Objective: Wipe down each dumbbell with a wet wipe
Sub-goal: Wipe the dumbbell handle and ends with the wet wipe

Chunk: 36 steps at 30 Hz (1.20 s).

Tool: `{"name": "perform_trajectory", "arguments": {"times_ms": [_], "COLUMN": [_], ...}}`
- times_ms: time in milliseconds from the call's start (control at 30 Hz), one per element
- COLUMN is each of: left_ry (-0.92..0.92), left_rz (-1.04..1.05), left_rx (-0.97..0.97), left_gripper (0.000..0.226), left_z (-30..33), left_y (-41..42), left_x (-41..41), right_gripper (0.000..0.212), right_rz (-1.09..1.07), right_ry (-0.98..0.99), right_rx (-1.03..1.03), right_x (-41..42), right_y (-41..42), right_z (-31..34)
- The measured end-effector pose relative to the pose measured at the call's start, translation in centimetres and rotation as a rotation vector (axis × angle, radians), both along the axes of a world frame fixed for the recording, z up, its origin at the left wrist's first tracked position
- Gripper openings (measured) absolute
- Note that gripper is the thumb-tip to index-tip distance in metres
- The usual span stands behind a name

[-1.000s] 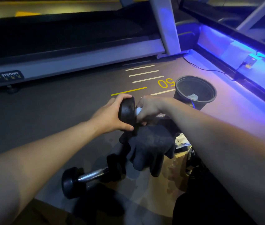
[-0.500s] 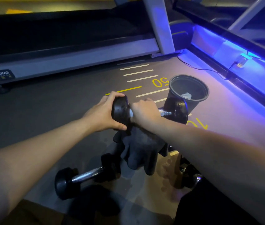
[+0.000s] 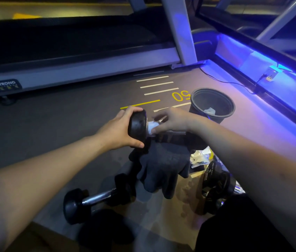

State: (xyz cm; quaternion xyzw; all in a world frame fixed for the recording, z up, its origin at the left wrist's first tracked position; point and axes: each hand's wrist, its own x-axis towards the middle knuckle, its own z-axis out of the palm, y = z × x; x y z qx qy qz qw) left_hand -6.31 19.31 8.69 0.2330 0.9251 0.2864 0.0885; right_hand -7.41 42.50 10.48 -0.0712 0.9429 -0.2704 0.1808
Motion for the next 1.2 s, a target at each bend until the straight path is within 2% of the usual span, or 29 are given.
{"name": "perform_trajectory", "arguments": {"times_ms": [67,133,333,467,633,767,867,933,1100,1200], "left_ry": [0.009,0.011,0.016,0.025,0.013,-0.011,-0.017,-0.015,-0.007,0.010], "left_rz": [0.000,0.004,0.009,0.012,0.008,0.015,0.025,0.026,0.024,0.024], "left_rx": [-0.005,-0.012,-0.022,-0.034,-0.029,0.015,0.016,0.010,-0.014,-0.044], "left_gripper": [0.107,0.107,0.108,0.108,0.107,0.107,0.106,0.106,0.106,0.106], "left_z": [0.0,0.1,0.0,-0.1,0.1,0.1,0.1,0.2,0.4,0.4], "left_y": [0.1,0.1,0.1,-0.1,0.1,0.2,0.3,0.4,0.5,0.6], "left_x": [0.0,0.1,0.2,0.3,0.0,-0.4,-0.5,-0.4,0.1,0.7], "right_gripper": [0.043,0.029,0.028,0.035,0.038,0.036,0.042,0.033,0.020,0.027], "right_rz": [0.031,0.068,0.075,0.113,0.176,0.186,0.175,0.168,0.067,0.100], "right_ry": [-0.027,-0.060,-0.121,-0.079,0.240,0.666,0.776,0.689,0.216,0.034], "right_rx": [-0.012,0.026,0.119,0.189,0.382,0.628,0.640,0.598,0.250,0.175], "right_x": [-0.3,-0.7,-1.9,-1.9,-0.3,1.9,2.9,2.8,0.8,-0.5], "right_y": [-0.4,-1.0,-2.1,-2.6,-3.2,-3.5,-4.1,-4.2,-2.9,-2.6], "right_z": [0.1,0.2,0.8,0.6,-0.3,-2.6,-3.6,-3.0,-1.0,-0.5]}}
